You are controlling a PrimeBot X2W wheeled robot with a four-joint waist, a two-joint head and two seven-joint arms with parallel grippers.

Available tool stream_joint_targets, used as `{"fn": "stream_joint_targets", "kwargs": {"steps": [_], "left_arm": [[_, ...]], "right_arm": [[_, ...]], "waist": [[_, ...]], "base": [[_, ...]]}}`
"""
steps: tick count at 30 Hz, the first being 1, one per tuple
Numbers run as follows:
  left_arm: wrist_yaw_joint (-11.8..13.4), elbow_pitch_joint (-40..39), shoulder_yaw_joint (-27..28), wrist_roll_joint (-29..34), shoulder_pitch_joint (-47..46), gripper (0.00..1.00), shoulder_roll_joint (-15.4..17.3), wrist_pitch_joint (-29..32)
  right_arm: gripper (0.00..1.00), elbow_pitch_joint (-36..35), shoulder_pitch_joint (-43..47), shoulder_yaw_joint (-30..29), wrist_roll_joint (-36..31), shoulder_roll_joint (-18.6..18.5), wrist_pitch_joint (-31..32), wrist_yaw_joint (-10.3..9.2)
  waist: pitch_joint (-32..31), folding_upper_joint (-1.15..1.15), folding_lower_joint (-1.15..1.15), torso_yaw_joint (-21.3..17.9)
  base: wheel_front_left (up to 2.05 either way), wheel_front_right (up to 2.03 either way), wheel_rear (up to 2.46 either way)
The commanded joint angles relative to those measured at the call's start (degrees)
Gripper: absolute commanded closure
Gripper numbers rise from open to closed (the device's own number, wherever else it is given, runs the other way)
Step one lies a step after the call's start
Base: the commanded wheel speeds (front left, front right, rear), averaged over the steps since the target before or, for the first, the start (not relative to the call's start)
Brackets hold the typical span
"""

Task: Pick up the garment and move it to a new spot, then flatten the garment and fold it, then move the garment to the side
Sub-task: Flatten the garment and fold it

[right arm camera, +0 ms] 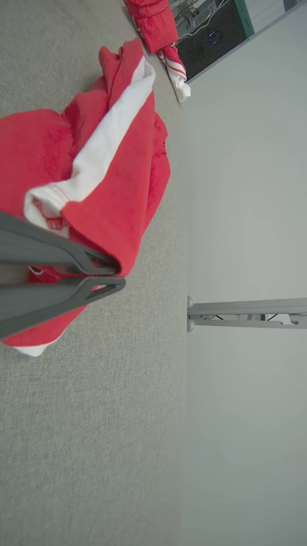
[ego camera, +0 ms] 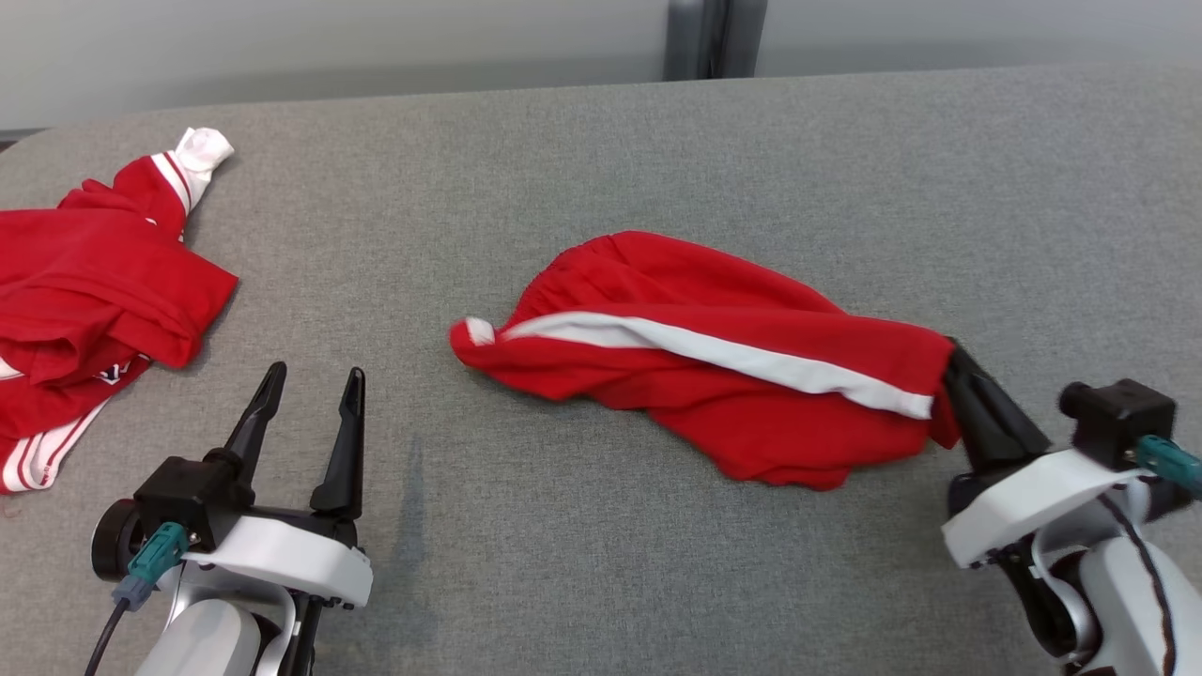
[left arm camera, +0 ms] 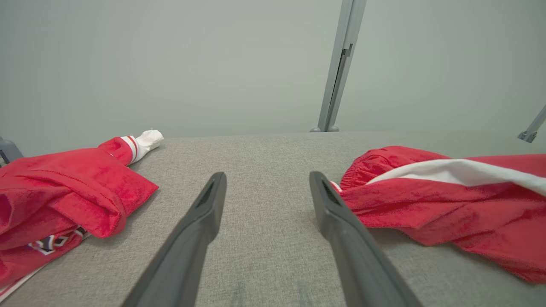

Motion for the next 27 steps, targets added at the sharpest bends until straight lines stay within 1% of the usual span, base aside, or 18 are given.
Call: {"fn": "stream_joint_targets", "kwargs": {"steps": [1,7,10,13,14,15,16,21,26,27], "left_arm": [[0.0,-0.1,-0.1,0.4,-1.2,0.00,0.3,0.0],[-0.2,0.2,-0.4,0.5,-2.3,0.00,0.4,0.1],[-0.4,0.4,-0.5,0.4,-2.9,0.00,0.4,0.1],[-0.4,0.6,-0.7,0.4,-3.0,0.00,0.4,0.0],[-0.4,0.7,-0.7,0.4,-2.9,0.00,0.4,0.0],[-0.4,0.8,-0.7,0.3,-2.7,0.00,0.5,0.0],[-0.3,0.9,-0.8,0.3,-2.5,0.00,0.5,0.0],[0.2,1.0,-0.9,-0.1,-1.4,0.00,0.4,0.0],[0.5,0.8,-1.0,-0.4,-0.3,0.00,0.7,0.1],[0.5,0.8,-1.0,-0.4,-0.3,0.00,0.7,0.1]], "right_arm": [[1.00,1.6,0.5,-2.0,1.0,-0.2,-0.1,0.01],[1.00,10.1,-1.7,-7.2,5.6,1.1,-1.3,0.01],[1.00,14.3,-3.3,-7.6,7.6,1.6,-2.3,0.01],[1.00,17.1,-4.6,-6.7,8.5,1.4,-3.4,0.01],[0.69,17.6,-4.8,-6.2,9.0,1.4,-3.7,0.01],[0.14,18.0,-4.9,-5.7,9.2,1.2,-4.1,0.01],[0.00,18.2,-4.9,-5.1,9.5,1.0,-4.2,0.01],[0.00,16.6,-3.0,-3.3,10.6,-0.2,-5.0,0.01],[0.00,11.5,0.2,-3.8,9.6,-1.3,-5.5,0.01],[0.00,11.5,0.2,-3.8,9.6,-1.3,-5.5,0.01]], "waist": [[0.7,0.00,0.00,0.1],[2.0,0.00,0.00,0.2],[2.3,0.00,0.00,0.4],[2.2,0.00,0.00,0.4],[2.1,0.00,0.00,0.4],[1.9,0.00,0.00,0.3],[1.6,0.00,0.00,0.3],[0.1,0.00,0.00,-0.3],[-1.4,0.00,0.00,-0.9],[-1.4,0.00,0.00,-0.9]], "base": [[0.00,0.00,0.00],[0.00,0.00,0.00],[0.00,0.00,0.00],[0.00,0.00,0.00],[0.00,0.00,0.00],[0.00,0.00,0.00],[0.00,0.00,0.00],[0.00,0.00,0.00],[0.00,0.00,0.00],[0.00,0.00,0.00]]}}
